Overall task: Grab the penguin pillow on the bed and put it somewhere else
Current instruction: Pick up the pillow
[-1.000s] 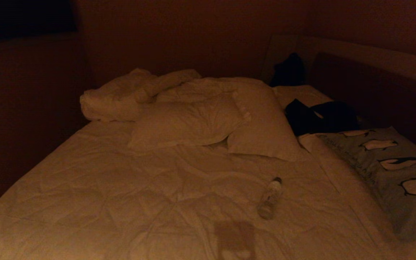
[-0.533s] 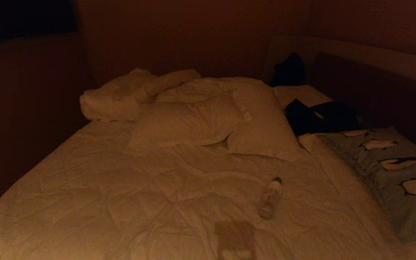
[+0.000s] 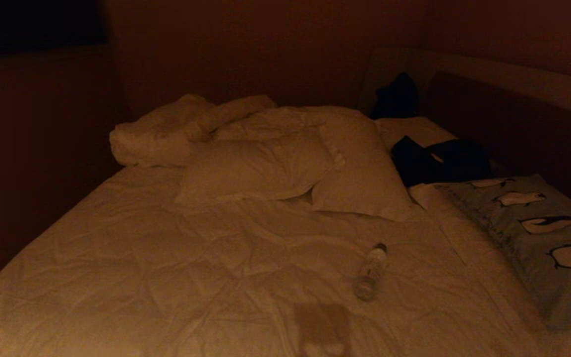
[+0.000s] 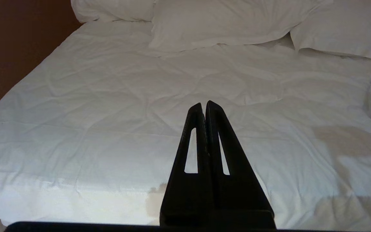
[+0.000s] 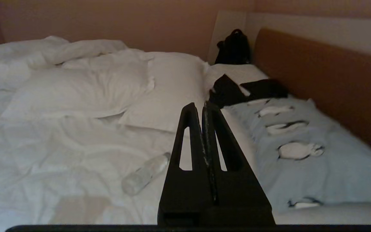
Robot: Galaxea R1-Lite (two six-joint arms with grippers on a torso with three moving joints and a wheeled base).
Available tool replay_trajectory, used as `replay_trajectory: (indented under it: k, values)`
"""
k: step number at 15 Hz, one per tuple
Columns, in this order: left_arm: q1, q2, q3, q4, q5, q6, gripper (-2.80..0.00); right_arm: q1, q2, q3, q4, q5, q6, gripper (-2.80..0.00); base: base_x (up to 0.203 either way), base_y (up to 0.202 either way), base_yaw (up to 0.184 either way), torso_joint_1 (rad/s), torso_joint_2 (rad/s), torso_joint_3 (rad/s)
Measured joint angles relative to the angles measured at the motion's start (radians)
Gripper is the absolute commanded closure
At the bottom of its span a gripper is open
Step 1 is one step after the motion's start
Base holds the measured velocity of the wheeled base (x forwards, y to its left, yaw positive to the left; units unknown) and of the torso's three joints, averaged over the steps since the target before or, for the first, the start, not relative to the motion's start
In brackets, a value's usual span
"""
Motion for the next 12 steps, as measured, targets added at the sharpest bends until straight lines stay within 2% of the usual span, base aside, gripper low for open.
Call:
replay_trajectory:
  k: [6, 12]
  values:
    - [0.000, 0.000, 0.000, 0.000, 0.000, 0.000, 0.00, -0.001, 0.269, -0.192, 0.006, -0.011, -0.011, 0.00, 0.000, 0.000, 0.000, 0.000, 0.00, 0.000]
    - [0.000, 0.000, 0.000, 0.000, 0.000, 0.000, 0.00, -0.003, 0.559, -0.280, 0.003, -0.106, -0.009, 0.00, 0.000, 0.000, 0.000, 0.000, 0.00, 0.000]
